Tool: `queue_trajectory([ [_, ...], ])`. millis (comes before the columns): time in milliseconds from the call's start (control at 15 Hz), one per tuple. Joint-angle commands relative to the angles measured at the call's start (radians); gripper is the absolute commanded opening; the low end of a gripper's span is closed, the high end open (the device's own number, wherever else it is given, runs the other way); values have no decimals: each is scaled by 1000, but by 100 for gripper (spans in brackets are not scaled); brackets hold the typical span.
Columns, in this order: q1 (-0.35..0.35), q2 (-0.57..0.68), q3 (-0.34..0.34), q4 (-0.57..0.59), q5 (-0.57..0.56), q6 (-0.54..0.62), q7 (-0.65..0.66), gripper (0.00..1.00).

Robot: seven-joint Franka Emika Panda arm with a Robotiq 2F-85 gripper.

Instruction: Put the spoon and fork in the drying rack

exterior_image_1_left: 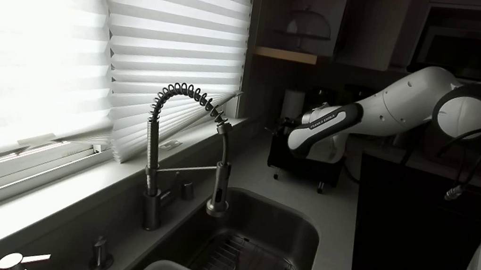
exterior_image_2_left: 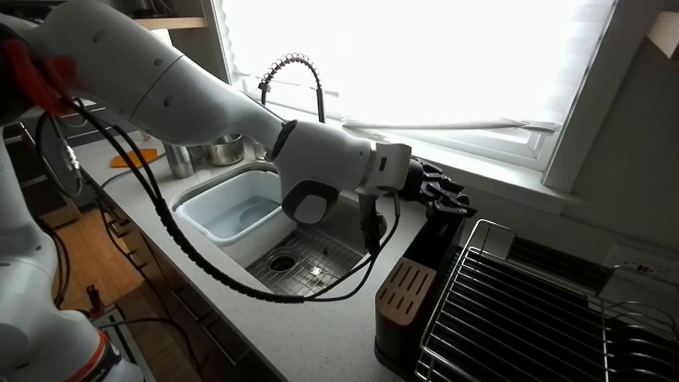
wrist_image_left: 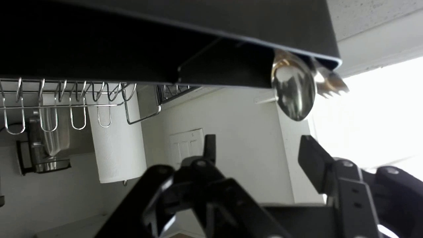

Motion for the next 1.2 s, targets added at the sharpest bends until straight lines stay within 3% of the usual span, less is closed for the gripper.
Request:
queue_trajectory([
  [0, 30, -67, -18, -25, 42, -18, -38, 99],
  [333, 43, -169, -40, -20, 69, -156, -127, 100],
  [533, 32, -227, -67, -15, 86, -349, -165, 100],
  [600, -28, -250, -45, -22, -38, -440, -60, 100],
  [667, -34, -265, -48, -11, -53, -521, -53, 100],
  [933, -93, -359, -22, 21, -343, -831, 182, 100],
  [1133, -98, -420, 12, 50, -404, -977, 253, 100],
])
